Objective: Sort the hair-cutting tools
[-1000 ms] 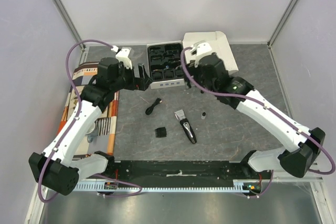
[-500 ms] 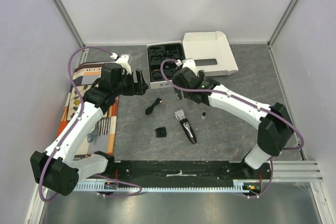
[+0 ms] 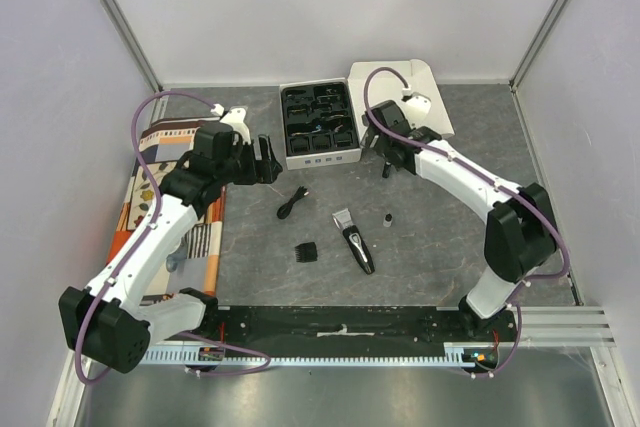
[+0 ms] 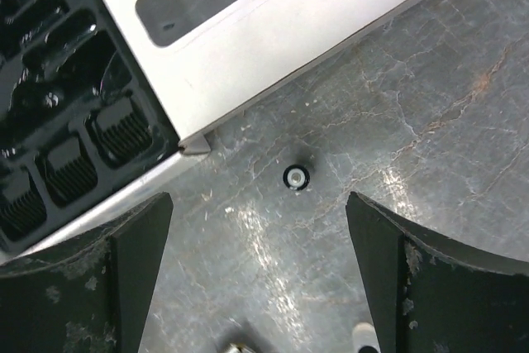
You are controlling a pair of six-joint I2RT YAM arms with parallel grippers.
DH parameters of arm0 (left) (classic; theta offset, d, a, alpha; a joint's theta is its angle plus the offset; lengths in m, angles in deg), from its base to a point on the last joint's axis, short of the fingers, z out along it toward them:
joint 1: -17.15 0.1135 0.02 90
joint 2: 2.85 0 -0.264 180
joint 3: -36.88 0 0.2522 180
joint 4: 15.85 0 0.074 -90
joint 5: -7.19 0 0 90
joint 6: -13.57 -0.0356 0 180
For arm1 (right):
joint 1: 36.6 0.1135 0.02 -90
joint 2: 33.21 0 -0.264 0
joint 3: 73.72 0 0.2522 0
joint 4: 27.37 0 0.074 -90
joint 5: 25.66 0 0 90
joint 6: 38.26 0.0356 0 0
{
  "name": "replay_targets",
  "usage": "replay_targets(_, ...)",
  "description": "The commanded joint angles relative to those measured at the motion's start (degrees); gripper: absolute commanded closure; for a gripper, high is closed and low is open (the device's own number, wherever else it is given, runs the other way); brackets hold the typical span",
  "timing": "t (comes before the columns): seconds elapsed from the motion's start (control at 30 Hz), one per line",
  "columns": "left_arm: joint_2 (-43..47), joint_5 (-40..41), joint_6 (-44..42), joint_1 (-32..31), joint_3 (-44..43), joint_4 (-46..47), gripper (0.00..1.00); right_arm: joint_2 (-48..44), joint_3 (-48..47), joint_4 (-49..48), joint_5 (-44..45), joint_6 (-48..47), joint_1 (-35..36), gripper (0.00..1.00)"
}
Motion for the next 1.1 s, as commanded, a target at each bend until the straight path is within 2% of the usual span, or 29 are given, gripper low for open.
replay_targets(0.0,0.1,-0.6,1.8,0.0,0.3,1.9,0.16,2.4,-2.5,-1.3,1.7,11.1,-2.2,0.06)
replay_targets(0.17,0.5,-0.9,1.7,0.0,0.7,2.0,0.16,5.1,-4.2,-1.3,2.5,16.5,-4.0,0.06)
replay_targets(0.5,0.2,-2.0,1.7,0.0,1.0,2.1,0.16,15.2,-11.5,-1.3,-0.6,17.7,-6.5,0.11)
replay_targets(0.7,0.1,-2.5,1.6,0.0,1.0,1.9,0.17,18.1,-14.3,-1.3,-1.5,15.3,-7.1,0.26)
replay_targets(1.07,0.1,-1.7,1.4,0.0,1.1,1.6,0.17,19.6,-17.4,-1.3,-5.0,7.4,-8.1,0.69)
